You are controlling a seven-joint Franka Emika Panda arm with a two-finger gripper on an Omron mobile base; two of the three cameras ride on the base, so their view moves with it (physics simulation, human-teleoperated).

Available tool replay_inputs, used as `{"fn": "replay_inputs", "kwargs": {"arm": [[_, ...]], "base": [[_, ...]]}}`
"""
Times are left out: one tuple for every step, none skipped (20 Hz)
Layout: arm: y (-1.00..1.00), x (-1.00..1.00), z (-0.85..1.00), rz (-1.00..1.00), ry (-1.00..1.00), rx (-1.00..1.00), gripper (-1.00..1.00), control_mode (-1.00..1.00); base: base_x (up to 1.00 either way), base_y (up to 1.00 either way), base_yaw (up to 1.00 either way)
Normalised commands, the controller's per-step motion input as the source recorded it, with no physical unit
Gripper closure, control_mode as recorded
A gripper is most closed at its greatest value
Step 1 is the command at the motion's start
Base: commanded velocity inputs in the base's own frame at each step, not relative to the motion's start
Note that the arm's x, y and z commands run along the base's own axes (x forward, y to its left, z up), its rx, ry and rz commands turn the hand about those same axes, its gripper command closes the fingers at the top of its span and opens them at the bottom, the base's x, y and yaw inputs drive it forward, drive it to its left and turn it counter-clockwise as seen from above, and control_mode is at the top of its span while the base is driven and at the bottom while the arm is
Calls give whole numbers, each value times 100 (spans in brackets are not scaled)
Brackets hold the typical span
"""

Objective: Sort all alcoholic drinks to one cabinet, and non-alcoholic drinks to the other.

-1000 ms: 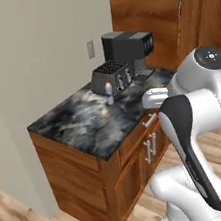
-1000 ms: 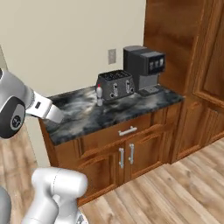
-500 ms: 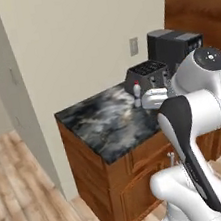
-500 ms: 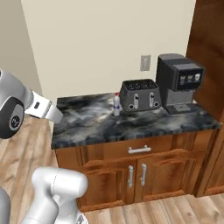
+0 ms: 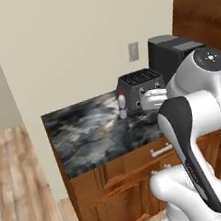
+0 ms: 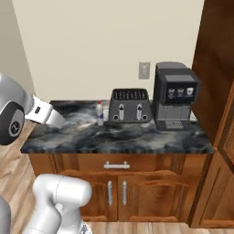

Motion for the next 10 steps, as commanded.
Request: {"fn": "replay_inputs", "kwargs": {"arm": [[0, 0, 0, 0, 0, 0, -100, 100], [0, 0, 0, 0, 0, 0, -100, 100], [0, 0, 0, 0, 0, 0, -100, 100], [0, 0, 0, 0, 0, 0, -100, 100], [0, 0, 0, 0, 0, 0, -100, 100], [0, 0, 0, 0, 0, 0, -100, 100], [0, 0, 0, 0, 0, 0, -100, 100], [0, 0, 0, 0, 0, 0, -100, 100], [0, 0, 0, 0, 0, 0, -100, 100], [0, 0, 0, 0, 0, 0, -100, 100]], "base": [[14, -79, 31], [15, -66, 29], [23, -64, 27], [34, -57, 25], [38, -48, 25], [33, -41, 28], [24, -41, 30], [11, -44, 31], [17, -44, 32], [29, -34, 32]]}}
